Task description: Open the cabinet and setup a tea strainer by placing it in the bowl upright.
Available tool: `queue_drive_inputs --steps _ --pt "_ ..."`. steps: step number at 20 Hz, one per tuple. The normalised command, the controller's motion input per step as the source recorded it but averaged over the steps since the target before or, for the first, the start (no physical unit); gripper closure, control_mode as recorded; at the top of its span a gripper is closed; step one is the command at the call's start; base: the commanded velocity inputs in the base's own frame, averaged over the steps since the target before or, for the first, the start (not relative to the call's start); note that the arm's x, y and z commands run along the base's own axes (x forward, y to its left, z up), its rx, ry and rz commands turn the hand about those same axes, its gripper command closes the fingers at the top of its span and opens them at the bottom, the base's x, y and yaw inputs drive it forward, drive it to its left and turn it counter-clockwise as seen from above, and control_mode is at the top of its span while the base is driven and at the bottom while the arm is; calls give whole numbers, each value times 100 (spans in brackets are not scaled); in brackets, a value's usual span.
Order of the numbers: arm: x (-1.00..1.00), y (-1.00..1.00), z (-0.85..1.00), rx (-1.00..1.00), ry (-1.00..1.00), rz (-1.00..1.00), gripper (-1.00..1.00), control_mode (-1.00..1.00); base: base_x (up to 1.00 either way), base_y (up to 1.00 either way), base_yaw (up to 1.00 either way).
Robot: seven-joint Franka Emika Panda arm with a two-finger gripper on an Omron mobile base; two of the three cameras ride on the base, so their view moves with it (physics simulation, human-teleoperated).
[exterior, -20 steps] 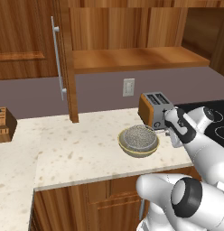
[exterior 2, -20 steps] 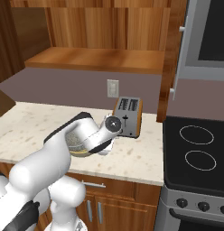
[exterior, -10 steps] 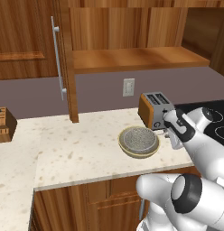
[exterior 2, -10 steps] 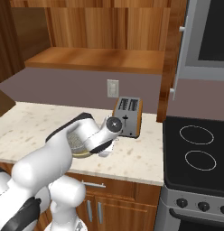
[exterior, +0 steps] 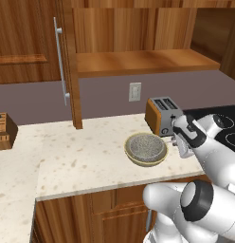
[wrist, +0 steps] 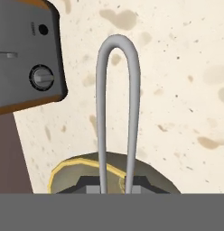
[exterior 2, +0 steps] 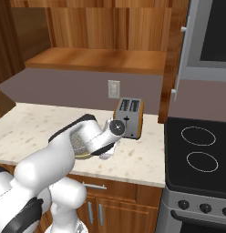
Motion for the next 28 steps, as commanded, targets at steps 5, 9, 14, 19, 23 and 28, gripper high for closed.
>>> queue_drive_inputs --steps 5,9,14,19,23,28 --pt "3 0 0 10 0 0 100 -100 0 0 0" --pt "10 0 0 5 0 0 100 -100 0 0 0" --pt "19 0 -1 0 0 0 100 -100 0 0 0" --pt "10 0 -3 0 0 0 100 -100 0 0 0" --pt "0 0 -11 -2 0 0 100 -100 0 0 0" --pt "0 -2 -14 -1 0 0 100 -100 0 0 0"
